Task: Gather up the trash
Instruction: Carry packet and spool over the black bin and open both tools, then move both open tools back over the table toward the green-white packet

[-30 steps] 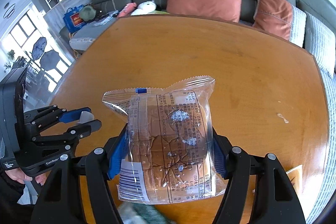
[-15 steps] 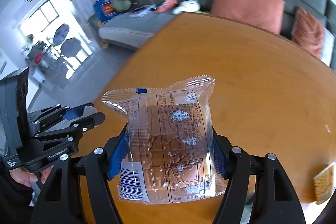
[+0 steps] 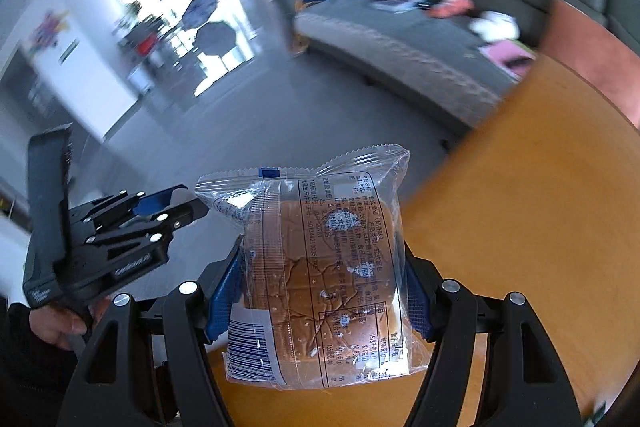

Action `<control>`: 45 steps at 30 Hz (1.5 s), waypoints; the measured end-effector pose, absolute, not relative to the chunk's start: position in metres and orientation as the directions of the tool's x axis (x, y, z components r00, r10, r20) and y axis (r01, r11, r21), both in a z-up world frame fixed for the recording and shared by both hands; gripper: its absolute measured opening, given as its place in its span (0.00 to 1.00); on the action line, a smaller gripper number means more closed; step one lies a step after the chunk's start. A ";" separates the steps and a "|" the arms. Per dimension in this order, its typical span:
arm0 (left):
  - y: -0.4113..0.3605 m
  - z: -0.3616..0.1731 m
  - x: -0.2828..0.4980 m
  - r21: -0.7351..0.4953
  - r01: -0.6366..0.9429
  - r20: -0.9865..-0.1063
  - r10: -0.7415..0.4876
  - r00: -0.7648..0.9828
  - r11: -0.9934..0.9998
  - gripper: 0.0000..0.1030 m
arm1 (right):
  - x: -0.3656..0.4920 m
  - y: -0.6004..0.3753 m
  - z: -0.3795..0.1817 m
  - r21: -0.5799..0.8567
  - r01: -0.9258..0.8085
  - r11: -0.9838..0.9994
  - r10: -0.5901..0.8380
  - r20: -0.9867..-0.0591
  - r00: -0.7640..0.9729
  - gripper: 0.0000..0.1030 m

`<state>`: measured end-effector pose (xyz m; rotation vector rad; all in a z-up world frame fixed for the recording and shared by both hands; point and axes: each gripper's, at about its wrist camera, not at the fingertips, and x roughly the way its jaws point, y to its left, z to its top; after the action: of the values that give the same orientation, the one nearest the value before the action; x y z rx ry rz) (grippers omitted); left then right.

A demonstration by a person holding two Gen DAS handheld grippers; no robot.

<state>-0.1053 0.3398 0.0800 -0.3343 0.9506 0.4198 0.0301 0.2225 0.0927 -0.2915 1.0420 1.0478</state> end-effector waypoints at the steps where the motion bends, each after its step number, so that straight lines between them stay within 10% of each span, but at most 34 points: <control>1: 0.351 0.078 -0.114 -0.091 -0.511 -0.840 0.210 0.500 0.855 0.36 | 0.023 0.237 0.093 0.255 -0.832 0.492 0.567 -0.819 0.085 0.67; 12: 0.441 0.048 -0.171 -0.060 -0.676 -0.881 0.279 0.382 0.735 0.38 | -0.027 0.372 0.072 0.260 -0.881 0.394 0.517 -0.856 -0.022 0.74; 15: 0.462 0.040 -0.178 -0.006 -0.731 -0.891 0.328 0.314 0.683 0.95 | -0.031 0.399 0.074 0.212 -0.896 0.391 0.514 -0.858 0.021 0.78; 45: 0.373 0.077 -0.112 0.017 -0.537 -0.849 0.296 0.438 0.843 0.95 | 0.023 0.265 0.094 0.262 -0.762 0.592 0.542 -0.829 0.136 0.78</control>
<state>-0.1119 0.3733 0.0770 -0.2724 0.9902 0.5260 0.0233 0.2647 0.0937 -0.2454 1.0738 0.9572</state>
